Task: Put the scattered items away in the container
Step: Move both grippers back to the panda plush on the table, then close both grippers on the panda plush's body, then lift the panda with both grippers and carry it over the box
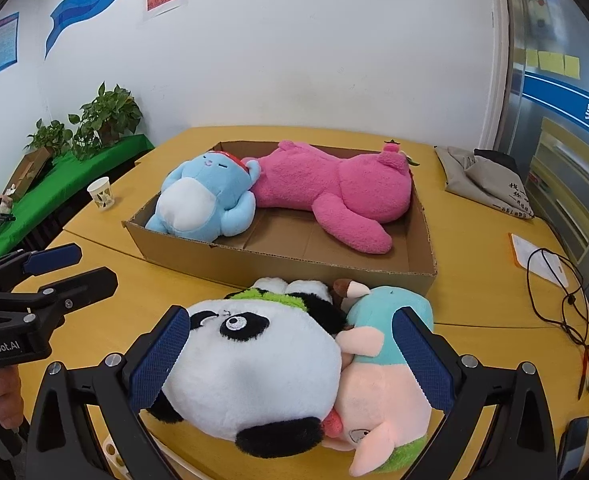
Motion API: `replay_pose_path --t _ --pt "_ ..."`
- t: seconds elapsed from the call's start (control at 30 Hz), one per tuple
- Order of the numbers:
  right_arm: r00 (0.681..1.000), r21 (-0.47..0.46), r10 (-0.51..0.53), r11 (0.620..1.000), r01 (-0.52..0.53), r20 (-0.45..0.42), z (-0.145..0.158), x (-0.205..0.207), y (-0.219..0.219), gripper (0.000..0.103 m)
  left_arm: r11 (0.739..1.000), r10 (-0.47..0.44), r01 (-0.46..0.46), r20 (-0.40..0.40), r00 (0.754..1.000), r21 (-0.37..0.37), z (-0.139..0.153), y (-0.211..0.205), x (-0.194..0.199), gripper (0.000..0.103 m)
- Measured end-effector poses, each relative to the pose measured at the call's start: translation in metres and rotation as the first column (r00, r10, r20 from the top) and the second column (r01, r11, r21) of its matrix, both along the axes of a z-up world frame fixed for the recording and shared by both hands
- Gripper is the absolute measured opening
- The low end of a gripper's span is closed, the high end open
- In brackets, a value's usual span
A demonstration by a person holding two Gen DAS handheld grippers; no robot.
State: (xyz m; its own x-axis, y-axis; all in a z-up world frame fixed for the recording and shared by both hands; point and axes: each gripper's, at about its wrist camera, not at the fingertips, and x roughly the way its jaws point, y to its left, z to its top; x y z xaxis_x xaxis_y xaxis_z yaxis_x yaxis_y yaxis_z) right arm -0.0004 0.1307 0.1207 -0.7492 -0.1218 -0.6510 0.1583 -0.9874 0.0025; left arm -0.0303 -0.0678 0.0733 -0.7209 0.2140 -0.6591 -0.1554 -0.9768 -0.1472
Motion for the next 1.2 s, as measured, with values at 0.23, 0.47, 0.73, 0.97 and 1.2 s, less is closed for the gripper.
replay_pose_path --t 0.23,0.47,0.73,0.97,1.2 --pt "1.0 0.009 0.015 1.0 -0.015 0.021 -0.008 -0.002 -0.001 0.103 1.0 -0.016 0.016 0.029 0.999 0.022 -0.008 0.0 -0.004 0.08" --pt "0.984 -0.005 0.11 0.994 -0.11 0.144 -0.049 -0.016 -0.014 0.103 0.996 -0.027 0.018 0.103 0.994 0.084 -0.031 -0.003 -0.014 0.08" --pt "0.964 -0.125 0.21 0.974 -0.191 0.165 -0.064 -0.019 -0.023 0.103 0.986 -0.026 -0.004 0.183 0.983 0.164 -0.062 -0.027 -0.024 0.08" --pt "0.939 -0.168 0.309 0.944 -0.284 0.151 -0.069 -0.012 -0.032 0.103 0.959 -0.152 0.1 0.185 0.971 0.264 -0.079 -0.038 -0.014 0.08" --pt "0.902 -0.291 0.408 0.888 -0.355 0.145 -0.084 -0.006 -0.033 0.103 0.858 -0.231 0.091 0.223 0.947 0.506 -0.108 -0.067 -0.016 0.082"
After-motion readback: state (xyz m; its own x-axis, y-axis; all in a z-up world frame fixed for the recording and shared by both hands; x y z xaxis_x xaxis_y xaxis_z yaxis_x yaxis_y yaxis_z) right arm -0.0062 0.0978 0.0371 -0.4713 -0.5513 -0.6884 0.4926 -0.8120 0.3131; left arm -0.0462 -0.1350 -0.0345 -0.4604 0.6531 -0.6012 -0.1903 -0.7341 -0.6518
